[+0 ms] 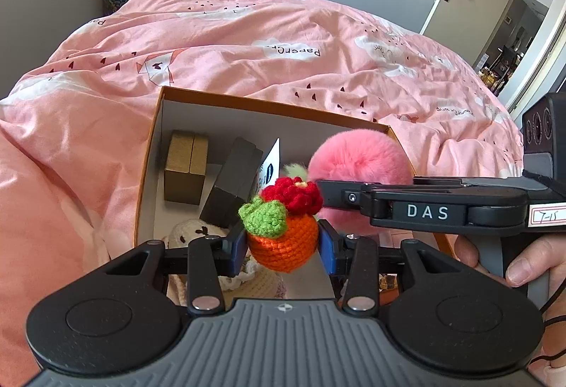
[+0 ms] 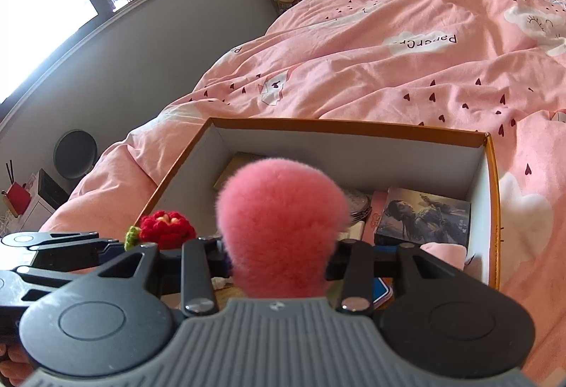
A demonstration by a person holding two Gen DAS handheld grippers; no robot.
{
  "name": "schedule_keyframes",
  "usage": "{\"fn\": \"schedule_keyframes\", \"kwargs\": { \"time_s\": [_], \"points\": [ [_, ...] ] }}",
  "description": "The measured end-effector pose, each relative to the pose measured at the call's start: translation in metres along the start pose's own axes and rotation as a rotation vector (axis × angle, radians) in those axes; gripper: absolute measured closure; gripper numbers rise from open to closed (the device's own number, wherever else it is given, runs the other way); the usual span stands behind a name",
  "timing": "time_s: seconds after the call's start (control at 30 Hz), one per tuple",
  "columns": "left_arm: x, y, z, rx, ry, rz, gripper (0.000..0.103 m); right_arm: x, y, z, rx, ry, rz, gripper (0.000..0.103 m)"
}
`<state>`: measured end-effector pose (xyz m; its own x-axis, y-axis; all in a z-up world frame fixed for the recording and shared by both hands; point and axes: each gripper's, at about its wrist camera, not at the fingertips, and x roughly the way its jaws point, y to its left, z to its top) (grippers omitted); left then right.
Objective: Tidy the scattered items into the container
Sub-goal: 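Lift and carry the orange fruit and pink pompom over the shoebox with both grippers, then release the orange fruit with the left gripper while the right gripper releases the pink pompom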
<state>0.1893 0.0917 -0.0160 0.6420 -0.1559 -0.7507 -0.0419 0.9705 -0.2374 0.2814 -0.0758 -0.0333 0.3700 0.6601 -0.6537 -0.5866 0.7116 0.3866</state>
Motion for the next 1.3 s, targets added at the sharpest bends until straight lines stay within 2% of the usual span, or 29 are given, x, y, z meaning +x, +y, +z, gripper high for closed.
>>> {"fn": "schedule_keyframes", "kwargs": {
  "time_s": [0.23, 0.4, 0.53, 0.83, 1.1, 1.3],
  "points": [
    [0.013, -0.006, -0.002, 0.040, 0.045, -0.006, 0.056, 0.028, -0.011, 0.005, -0.014, 0.034, -0.045, 0.056],
    [0.023, -0.013, -0.003, 0.080, 0.074, -0.003, 0.056, 0.036, -0.021, 0.000, 0.012, 0.061, -0.043, 0.052],
    [0.029, -0.020, -0.004, 0.113, 0.101, -0.019, 0.056, 0.028, -0.026, 0.001, 0.035, 0.044, -0.019, 0.053],
    [0.043, -0.041, -0.010, 0.209, 0.181, -0.026, 0.056, -0.011, -0.036, -0.003, 0.079, -0.034, -0.031, 0.053],
    [0.062, -0.038, -0.012, 0.147, 0.254, -0.045, 0.055, -0.035, -0.048, -0.021, 0.134, -0.048, -0.063, 0.053],
    [0.062, -0.038, -0.013, 0.133, 0.243, -0.018, 0.054, -0.046, -0.053, -0.033, 0.157, -0.051, -0.071, 0.053]
  ]
}}
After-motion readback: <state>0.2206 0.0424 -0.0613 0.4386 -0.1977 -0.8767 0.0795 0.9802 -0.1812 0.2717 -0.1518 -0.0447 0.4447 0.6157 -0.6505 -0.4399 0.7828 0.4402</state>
